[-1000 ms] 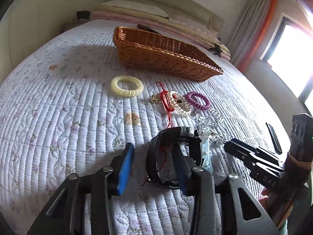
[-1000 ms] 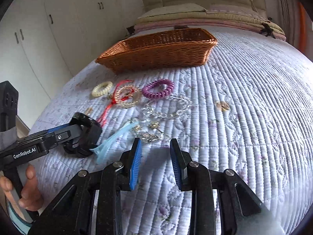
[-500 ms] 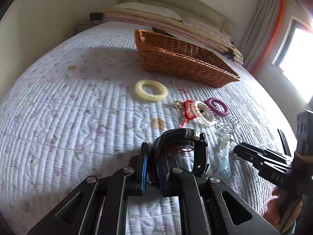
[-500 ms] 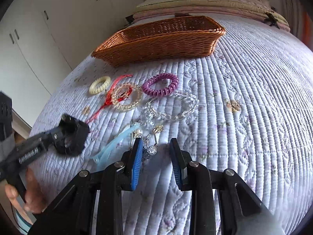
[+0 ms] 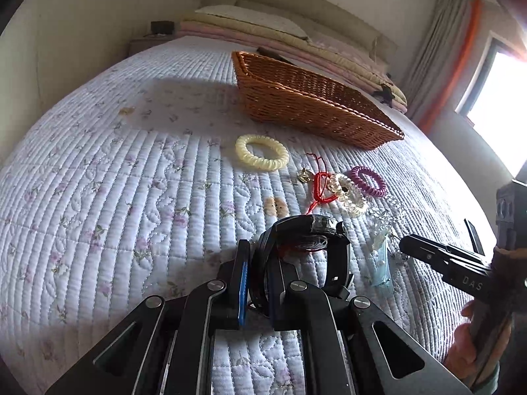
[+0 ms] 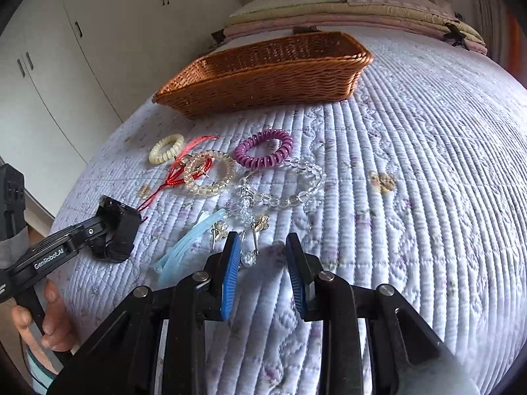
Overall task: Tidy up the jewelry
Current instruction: 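Lift the watch and chain and carry both over the wicker basket, then open both tools to drop the watch and chain into the basket, then grasp the red string charm with the left tool while the right tool grasps the purple coil hair tie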
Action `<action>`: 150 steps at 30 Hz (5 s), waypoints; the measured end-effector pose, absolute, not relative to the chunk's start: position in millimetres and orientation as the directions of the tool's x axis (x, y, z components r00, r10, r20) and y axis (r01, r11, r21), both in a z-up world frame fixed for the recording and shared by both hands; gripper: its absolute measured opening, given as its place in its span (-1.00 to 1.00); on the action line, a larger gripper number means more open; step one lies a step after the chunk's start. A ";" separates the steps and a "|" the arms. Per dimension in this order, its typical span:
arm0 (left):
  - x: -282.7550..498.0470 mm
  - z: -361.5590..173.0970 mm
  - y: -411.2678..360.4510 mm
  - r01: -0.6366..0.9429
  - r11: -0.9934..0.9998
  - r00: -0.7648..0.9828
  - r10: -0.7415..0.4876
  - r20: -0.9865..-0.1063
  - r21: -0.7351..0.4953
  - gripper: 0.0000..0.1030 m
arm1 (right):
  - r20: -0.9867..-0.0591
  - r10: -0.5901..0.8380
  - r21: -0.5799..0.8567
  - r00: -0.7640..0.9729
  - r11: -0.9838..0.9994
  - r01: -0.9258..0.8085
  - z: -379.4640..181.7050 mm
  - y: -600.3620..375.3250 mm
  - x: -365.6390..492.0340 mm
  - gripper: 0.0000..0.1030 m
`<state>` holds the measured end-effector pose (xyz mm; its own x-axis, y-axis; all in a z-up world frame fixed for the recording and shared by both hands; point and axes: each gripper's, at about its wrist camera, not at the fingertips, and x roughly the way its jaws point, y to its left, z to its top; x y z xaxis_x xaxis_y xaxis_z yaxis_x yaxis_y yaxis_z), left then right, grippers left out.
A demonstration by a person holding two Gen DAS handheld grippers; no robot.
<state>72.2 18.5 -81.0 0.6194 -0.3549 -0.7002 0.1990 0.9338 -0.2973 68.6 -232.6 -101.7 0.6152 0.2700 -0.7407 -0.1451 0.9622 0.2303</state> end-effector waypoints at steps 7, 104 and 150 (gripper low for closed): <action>73.6 -81.4 15.1 0.205 0.937 0.619 -0.349 -0.704 -0.284 -0.82 | -0.797 0.116 -0.017 0.592 0.977 -0.214 -104.8 -190.9 85.3 -0.43; 44.1 43.0 17.1 0.336 0.895 0.842 -0.425 -0.332 -0.295 -0.06 | -0.328 0.186 0.132 0.926 0.980 -0.150 7.2 -245.7 29.1 -0.30; 147.2 -76.6 -54.4 0.399 0.880 0.465 -0.436 -0.771 -0.257 -0.53 | -0.725 0.170 0.110 0.668 0.985 -0.131 -87.5 -227.2 155.8 -0.67</action>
